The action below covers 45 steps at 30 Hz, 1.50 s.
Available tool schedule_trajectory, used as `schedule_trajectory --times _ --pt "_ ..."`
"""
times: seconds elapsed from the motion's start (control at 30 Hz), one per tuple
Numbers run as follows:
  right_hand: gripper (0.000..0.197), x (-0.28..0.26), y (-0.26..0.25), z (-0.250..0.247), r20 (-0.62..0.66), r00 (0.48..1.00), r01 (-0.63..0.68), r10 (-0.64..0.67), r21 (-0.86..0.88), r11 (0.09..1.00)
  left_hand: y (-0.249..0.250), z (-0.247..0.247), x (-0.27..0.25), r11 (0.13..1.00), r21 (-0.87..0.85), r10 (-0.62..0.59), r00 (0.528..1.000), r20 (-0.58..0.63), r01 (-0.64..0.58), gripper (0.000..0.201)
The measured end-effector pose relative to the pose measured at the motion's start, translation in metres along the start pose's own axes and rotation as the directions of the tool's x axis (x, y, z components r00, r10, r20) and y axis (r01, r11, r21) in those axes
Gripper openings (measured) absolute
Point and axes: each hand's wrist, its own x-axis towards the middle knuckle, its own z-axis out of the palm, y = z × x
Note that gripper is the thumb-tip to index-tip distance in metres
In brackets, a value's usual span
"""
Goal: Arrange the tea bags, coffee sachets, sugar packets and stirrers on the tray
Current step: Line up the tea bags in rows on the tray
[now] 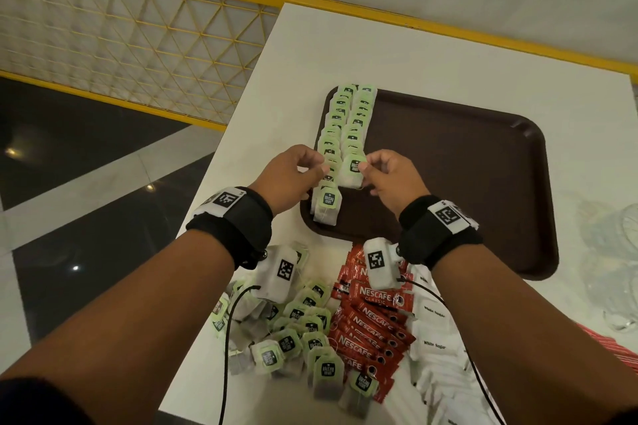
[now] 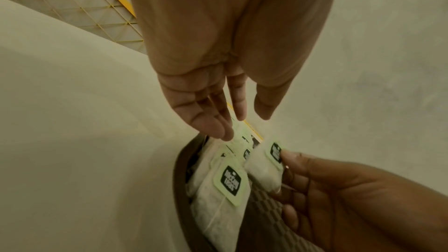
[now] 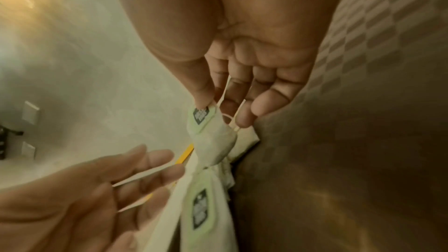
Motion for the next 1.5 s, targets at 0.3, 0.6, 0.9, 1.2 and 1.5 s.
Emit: schedule_trajectory --times 0.3,0.6,0.9,1.2,1.5 --pt "0.009 0.014 0.006 0.008 -0.033 0.996 -0.081 0.078 -0.107 0.991 -0.011 -0.016 -0.010 0.998 -0.034 -0.047 0.998 -0.035 0.046 0.020" --pt "0.017 0.031 0.010 0.021 -0.179 0.963 -0.220 0.201 -0.095 0.971 -0.019 -0.027 -0.019 0.995 -0.057 -0.086 0.995 -0.051 0.083 0.020" --pt "0.020 0.034 0.008 0.022 -0.206 0.957 -0.227 0.206 -0.083 0.970 -0.024 -0.029 -0.027 0.993 -0.050 -0.105 0.993 -0.048 0.103 0.020" --pt "0.036 0.042 -0.009 0.021 -0.235 0.964 -0.175 0.128 -0.190 0.966 -0.025 -0.031 -0.028 0.993 -0.044 -0.110 0.993 -0.038 0.108 0.022" --pt "0.036 0.014 -0.024 0.008 -0.174 0.983 -0.109 0.057 -0.304 0.947 -0.029 -0.040 -0.039 0.993 0.033 -0.109 0.994 -0.016 0.109 0.016"
